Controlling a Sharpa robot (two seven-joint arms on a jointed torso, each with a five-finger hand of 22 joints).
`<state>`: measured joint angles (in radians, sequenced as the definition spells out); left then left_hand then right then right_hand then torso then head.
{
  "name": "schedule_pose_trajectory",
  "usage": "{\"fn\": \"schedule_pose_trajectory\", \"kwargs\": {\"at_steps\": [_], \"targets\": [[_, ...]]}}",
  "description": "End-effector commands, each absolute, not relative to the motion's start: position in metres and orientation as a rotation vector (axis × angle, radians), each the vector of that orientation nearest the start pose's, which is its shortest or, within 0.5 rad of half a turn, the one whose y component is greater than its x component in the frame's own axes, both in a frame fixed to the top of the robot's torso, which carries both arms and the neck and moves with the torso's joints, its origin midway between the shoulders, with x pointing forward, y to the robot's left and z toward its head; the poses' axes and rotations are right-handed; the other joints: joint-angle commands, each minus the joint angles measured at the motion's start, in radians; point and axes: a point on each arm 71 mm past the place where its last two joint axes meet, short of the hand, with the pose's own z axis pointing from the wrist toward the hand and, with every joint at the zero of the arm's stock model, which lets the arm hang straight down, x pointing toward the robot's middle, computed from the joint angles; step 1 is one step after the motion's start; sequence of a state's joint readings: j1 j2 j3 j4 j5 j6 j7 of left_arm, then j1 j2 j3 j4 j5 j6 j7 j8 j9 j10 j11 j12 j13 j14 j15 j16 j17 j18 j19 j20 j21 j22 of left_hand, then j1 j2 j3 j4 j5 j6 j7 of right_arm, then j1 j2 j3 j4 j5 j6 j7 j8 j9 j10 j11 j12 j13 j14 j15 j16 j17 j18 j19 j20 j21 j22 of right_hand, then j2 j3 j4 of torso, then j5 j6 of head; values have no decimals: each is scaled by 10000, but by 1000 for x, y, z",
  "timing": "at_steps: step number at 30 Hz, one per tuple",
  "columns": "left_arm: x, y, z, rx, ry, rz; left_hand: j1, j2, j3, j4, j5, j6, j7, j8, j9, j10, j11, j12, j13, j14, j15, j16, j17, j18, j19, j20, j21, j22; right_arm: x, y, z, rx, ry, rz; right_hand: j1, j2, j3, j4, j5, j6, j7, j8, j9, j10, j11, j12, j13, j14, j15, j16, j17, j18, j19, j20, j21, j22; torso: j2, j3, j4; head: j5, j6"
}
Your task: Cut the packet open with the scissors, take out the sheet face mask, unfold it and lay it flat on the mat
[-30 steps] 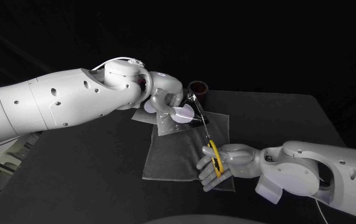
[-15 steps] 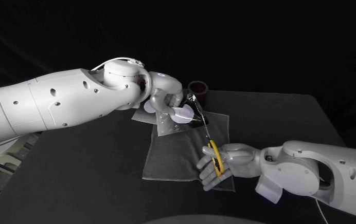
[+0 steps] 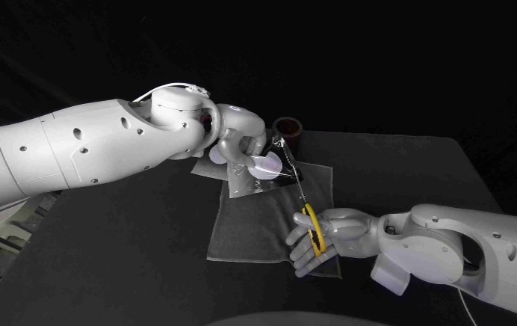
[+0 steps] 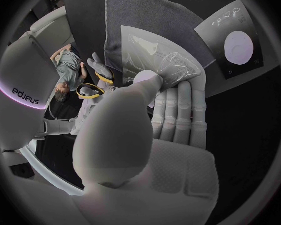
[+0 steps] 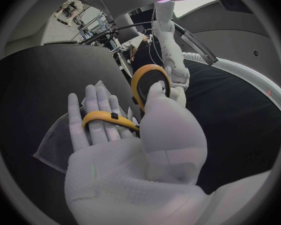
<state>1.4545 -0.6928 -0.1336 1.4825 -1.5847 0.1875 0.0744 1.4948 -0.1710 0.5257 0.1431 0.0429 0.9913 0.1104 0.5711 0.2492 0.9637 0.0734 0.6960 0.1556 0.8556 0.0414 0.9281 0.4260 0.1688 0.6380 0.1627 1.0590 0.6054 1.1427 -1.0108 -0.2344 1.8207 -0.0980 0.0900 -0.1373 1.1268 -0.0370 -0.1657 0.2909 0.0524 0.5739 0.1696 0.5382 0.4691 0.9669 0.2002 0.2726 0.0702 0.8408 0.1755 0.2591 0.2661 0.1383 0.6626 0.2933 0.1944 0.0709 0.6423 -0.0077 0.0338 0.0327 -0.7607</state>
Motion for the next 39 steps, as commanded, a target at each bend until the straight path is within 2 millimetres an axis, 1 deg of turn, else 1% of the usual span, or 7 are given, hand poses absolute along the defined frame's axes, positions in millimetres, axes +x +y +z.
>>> {"fn": "schedule_pose_trajectory", "kwargs": {"at_steps": [1,8,15,17,22,35,39], "targets": [[495,122,-124,8137,18494,-6610,-4,68,1362,-1305,47,57,6,19,36,64,19,-16,8,-1,-51,-69,-10,136,-38,-54,36,10,349,-185,-270,11227,25033,14594,36,105,-78,-1,-31,95,999,55,-13,196,49,56,5,67,30,56,-11,363,105,-31,-33,15,1,-2,-2,5,-17],[495,122,-124,8196,18460,-6663,-7,69,1364,-1309,47,61,-1,15,39,64,16,-19,9,-2,-54,-71,-11,136,-43,-58,36,10,351,-187,-271,11319,24918,14403,210,349,-397,-13,-33,380,874,171,-137,473,-88,294,2,395,-95,333,-45,448,376,-58,103,60,4,1,-5,21,-47],[494,121,-124,8271,18461,-6671,-9,68,1364,-1311,46,63,-6,13,41,64,14,-21,9,-3,-56,-73,-12,136,-48,-61,36,10,351,-189,-271,11309,24876,14251,491,768,-1049,-30,-30,1039,572,294,-269,1146,-368,598,46,1227,-381,688,71,485,997,-242,430,137,-7,5,-9,36,-81],[494,121,-124,8288,18459,-6670,-12,71,1365,-1315,46,67,-14,9,44,63,11,-24,9,-5,-59,-75,-13,136,-55,-66,35,9,351,-190,-271,11271,24881,14200,559,879,-1232,-32,-22,1206,508,311,-262,1329,-450,654,74,1423,-449,746,132,489,1137,-306,496,145,-6,4,-10,38,-81],[494,122,-125,8312,18458,-6671,-12,71,1365,-1315,46,67,-14,9,44,63,11,-24,9,-5,-59,-75,-13,136,-55,-66,35,9,352,-192,-270,11159,24939,14066,659,1074,-1565,-34,-15,1468,381,329,-207,1638,-569,739,146,1746,-577,838,271,488,1357,-406,587,148,-2,2,-5,43,-79],[494,121,-125,8344,18388,-6738,-24,80,1366,-1316,46,77,-30,2,52,63,3,-29,10,-10,-65,-79,-15,135,-69,-73,34,9,359,-198,-269,10677,25272,13762,675,1143,-1699,-28,-18,1537,350,318,-182,1717,-601,749,171,1830,-608,852,326,486,1420,-433,606,142,1,0,2,34,-86],[494,121,-124,8348,18368,-6740,-29,84,1366,-1316,46,80,-35,-1,54,63,1,-32,11,-10,-67,-80,-15,135,-73,-76,35,9,363,-202,-269,10536,25382,13587,726,1265,-1914,-38,-17,1656,294,299,-130,1866,-659,775,224,1996,-668,897,440,487,1533,-483,636,131,4,1,6,35,-106]]}}
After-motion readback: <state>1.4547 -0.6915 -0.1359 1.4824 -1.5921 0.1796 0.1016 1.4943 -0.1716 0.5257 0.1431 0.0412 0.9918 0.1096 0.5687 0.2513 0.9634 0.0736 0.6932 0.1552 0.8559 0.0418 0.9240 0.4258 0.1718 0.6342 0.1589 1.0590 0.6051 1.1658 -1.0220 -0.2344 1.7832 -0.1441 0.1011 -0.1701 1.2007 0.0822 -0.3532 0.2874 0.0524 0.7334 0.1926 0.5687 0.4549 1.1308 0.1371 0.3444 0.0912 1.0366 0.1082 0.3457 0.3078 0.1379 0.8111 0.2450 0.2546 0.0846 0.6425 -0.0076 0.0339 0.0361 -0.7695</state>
